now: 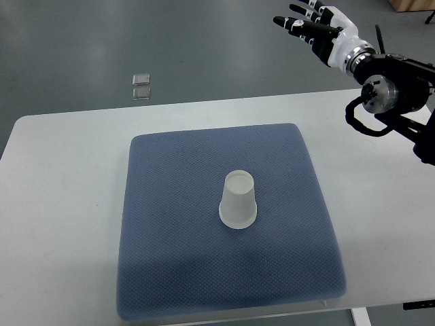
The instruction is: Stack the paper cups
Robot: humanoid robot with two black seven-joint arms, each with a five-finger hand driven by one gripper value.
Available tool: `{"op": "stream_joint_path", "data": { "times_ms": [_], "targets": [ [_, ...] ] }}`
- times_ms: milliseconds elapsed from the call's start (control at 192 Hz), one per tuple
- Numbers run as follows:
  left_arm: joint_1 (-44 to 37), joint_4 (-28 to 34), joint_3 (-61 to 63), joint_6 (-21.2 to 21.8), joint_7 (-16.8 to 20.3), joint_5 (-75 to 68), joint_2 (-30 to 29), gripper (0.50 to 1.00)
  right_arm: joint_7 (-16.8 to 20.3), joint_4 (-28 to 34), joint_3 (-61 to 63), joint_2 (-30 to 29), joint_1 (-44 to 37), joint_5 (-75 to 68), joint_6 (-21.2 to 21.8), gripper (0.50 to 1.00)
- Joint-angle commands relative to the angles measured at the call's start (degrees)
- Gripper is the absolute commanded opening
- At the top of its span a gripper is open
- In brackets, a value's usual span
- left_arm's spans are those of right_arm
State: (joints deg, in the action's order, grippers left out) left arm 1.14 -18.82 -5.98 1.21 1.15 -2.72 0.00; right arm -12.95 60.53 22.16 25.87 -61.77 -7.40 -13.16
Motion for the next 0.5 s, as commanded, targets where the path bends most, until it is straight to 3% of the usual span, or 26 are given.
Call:
{"op": "stream_joint_path", "data": {
  "times_ms": [0, 323, 495],
  "targets": [
    [0.0, 0.01, -0.08, 0.02, -0.01, 0.0, 0.0, 1.0, -0.68, -0.85, 6.06, -2.49, 5.87, -0.95, 4.81, 0.913],
    [0.0, 0.01, 0.01, -0.06, -0.01, 0.0, 0.0, 1.0, -2.96, -13.24, 15.9, -10.93, 16.41, -1.03, 24.05, 0.913],
    [0.0, 0.01, 0.01, -0.06, -0.01, 0.0, 0.0, 1.0, -3.58, -20.62, 18.36, -13.83, 17.64, -1.03, 27.22, 0.913]
  ]
}}
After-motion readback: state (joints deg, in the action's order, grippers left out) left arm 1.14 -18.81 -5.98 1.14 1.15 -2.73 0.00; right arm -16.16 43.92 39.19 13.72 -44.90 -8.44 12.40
